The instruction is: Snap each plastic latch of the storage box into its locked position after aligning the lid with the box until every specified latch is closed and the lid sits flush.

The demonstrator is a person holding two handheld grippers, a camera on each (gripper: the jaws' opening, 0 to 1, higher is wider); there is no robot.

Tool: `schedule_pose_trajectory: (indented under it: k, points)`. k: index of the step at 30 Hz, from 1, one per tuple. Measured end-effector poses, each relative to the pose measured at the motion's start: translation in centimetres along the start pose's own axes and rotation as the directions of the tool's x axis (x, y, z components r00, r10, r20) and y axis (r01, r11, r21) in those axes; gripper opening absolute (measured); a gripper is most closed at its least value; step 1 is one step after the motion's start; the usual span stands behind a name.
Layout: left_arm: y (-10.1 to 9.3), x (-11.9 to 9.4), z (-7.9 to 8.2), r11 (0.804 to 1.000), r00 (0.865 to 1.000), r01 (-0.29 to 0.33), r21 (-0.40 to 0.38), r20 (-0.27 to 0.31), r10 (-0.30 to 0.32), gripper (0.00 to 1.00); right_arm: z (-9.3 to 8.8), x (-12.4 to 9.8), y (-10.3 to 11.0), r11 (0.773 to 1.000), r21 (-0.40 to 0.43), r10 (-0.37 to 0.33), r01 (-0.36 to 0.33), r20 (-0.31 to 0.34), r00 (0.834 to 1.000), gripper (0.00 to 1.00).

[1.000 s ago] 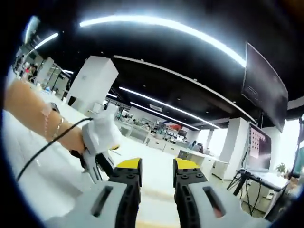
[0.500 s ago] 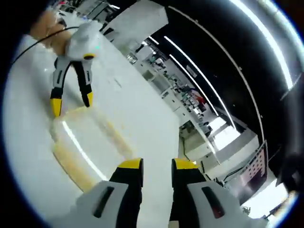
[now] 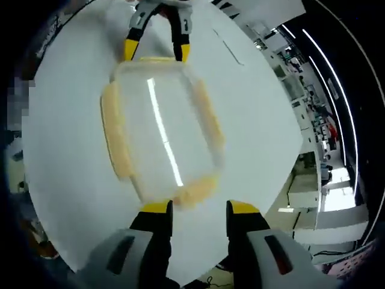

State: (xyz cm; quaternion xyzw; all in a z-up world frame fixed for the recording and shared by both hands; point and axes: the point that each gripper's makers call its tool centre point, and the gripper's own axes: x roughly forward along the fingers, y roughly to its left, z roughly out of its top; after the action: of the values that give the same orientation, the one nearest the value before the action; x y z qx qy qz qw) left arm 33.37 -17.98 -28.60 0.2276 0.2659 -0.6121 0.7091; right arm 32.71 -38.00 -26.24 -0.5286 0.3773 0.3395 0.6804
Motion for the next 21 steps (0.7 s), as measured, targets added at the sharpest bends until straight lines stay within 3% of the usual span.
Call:
schedule_pose_trajectory:
  k: [4,6,13,21]
  points:
    - [-0.1,0.0,0.1,1.0,1.0,0.005,0.006,-0.001,-0.005,0.59,-0.5,1.3,-0.3,0.997,-0.052,0.059,-0.063,-0.065,0.996,0.39]
    - [-0.2,0.0,0.1,1.0,1.0,0.008,0.009,-0.004,-0.008,0.59,-0.4,1.9,0.0,0.992,-0.062,0.108,-0.112,-0.071,0.992,0.39]
    - [-0.3,0.0,0.1,0.999,1.0,0.026,0.023,-0.013,-0.026,0.58,-0.1,2.5,-0.3,0.974,-0.121,0.181,-0.194,-0.108,0.978,0.45]
    - [-0.1,0.2,0.1,0.998,0.998,0.048,0.05,-0.033,-0.046,0.61,0.6,3.1,-0.3,0.93,-0.187,0.293,-0.317,-0.147,0.945,0.49]
